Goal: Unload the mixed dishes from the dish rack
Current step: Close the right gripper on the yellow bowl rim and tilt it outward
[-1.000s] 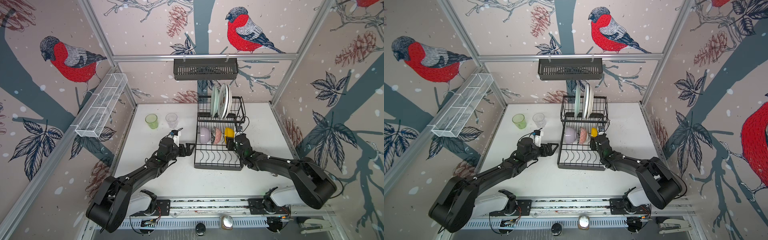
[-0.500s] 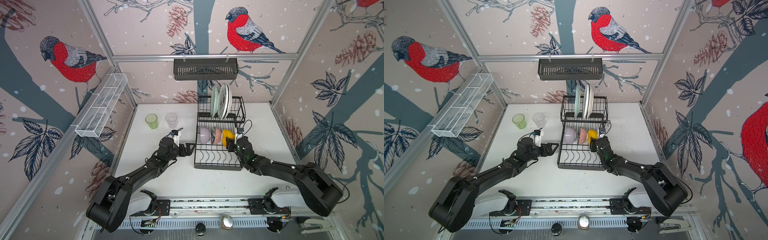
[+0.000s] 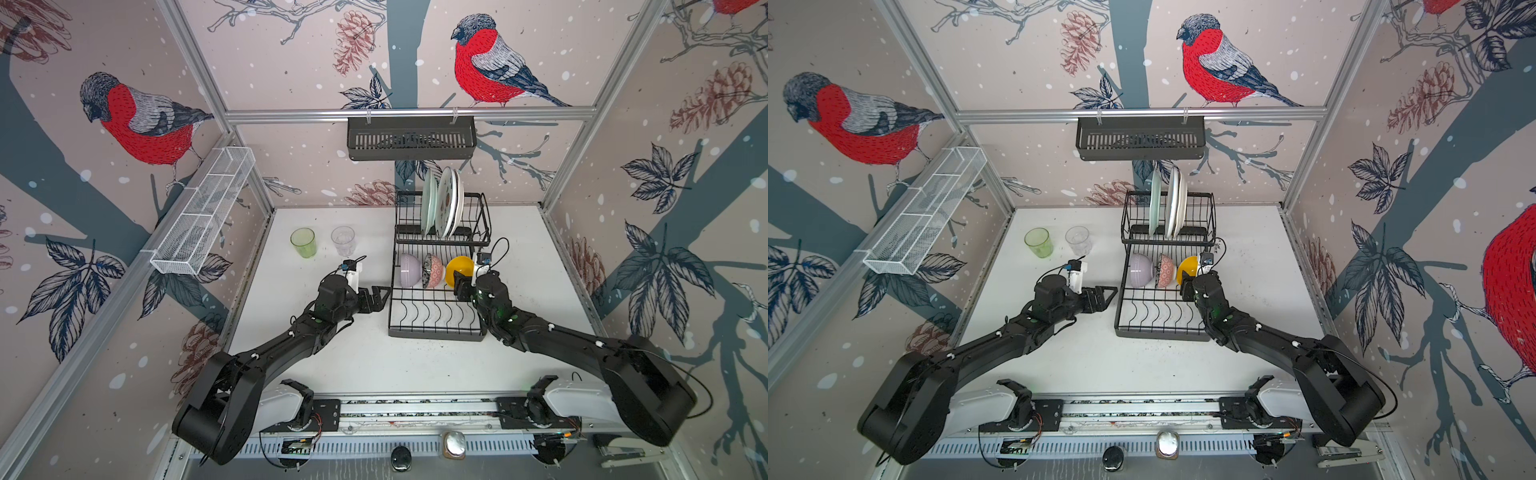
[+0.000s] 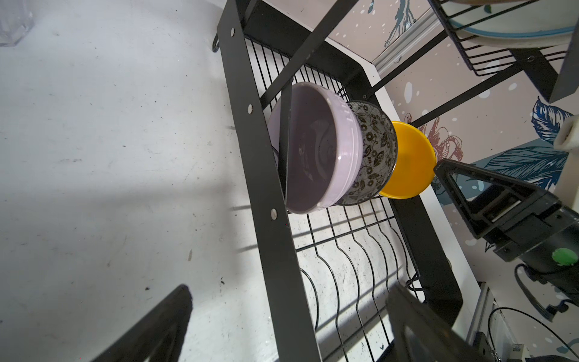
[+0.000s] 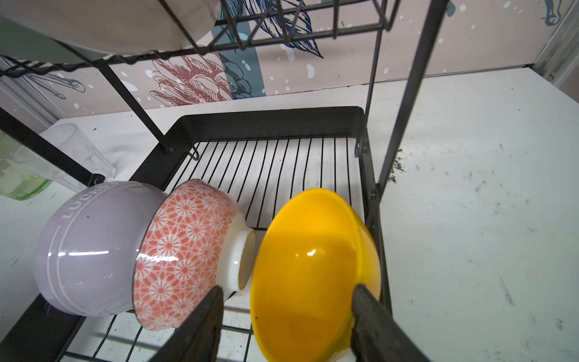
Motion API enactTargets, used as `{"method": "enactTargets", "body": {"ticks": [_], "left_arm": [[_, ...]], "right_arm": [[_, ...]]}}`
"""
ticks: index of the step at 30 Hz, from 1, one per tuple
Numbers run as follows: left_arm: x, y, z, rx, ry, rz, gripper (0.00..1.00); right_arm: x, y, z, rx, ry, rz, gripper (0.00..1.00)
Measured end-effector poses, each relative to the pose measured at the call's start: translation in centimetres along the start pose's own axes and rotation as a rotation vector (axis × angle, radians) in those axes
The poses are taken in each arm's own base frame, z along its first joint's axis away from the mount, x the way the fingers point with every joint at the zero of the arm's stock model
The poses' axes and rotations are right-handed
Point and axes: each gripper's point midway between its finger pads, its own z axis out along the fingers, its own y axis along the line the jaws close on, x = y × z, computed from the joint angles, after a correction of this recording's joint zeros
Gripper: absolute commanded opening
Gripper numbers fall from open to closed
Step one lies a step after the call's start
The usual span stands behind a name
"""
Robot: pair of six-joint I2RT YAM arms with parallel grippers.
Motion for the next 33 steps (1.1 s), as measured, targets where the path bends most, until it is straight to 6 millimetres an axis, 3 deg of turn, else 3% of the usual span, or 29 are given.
{"method": "enactTargets", "body": {"ticks": [15, 28, 33], "left_arm": [[0.0, 0.0, 0.0, 0.001, 0.0, 0.0, 0.97], [0.2, 0.1, 0.1, -0.002, 0.007, -0.002, 0.97], [0.2, 0.1, 0.1, -0.002, 0.007, -0.002, 0.97]], "right_arm": [[1.6, -0.6, -0.5, 0.11, 0.184, 0.163, 0.67], [3.6, -0.5, 0.4, 0.154, 0.259, 0.336, 0.55], [3.3, -0.7, 0.7, 0.187, 0.254, 0.376, 0.5]]}}
